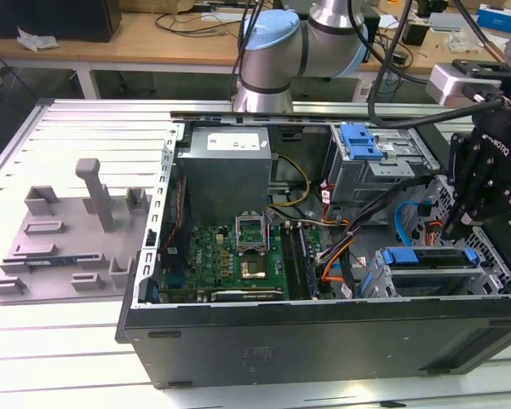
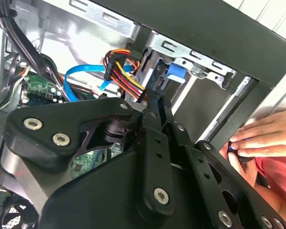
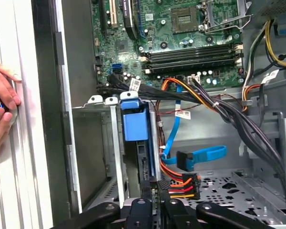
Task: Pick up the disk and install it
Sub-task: 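Insert the first disk wire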
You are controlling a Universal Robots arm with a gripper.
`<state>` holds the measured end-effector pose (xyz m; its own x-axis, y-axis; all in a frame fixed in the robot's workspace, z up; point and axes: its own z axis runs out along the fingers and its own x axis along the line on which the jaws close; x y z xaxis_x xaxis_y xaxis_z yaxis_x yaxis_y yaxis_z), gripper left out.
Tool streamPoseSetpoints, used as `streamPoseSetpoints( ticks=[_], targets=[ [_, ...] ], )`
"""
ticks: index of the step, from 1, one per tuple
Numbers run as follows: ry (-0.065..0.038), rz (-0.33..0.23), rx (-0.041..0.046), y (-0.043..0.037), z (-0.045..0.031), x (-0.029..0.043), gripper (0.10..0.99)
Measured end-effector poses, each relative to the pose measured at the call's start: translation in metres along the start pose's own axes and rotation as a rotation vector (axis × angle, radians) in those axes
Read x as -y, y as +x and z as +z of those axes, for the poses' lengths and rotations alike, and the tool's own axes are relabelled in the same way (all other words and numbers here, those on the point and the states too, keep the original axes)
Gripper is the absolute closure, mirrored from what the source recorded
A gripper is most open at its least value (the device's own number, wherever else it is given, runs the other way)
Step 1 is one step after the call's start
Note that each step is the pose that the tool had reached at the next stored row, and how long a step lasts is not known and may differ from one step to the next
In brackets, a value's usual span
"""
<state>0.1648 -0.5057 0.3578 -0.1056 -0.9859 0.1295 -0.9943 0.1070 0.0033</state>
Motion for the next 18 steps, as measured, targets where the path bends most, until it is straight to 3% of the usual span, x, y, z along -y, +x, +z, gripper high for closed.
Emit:
streamPoseSetpoints(
  ticks=[4, 18],
  targets=[
    [0.004, -0.029, -0.0022, -0.0001, 0.0000, 0.0000, 0.922],
    [0.004, -0.029, -0.0023, 0.0034, 0.0014, 0.0015, 0.922]
  ],
)
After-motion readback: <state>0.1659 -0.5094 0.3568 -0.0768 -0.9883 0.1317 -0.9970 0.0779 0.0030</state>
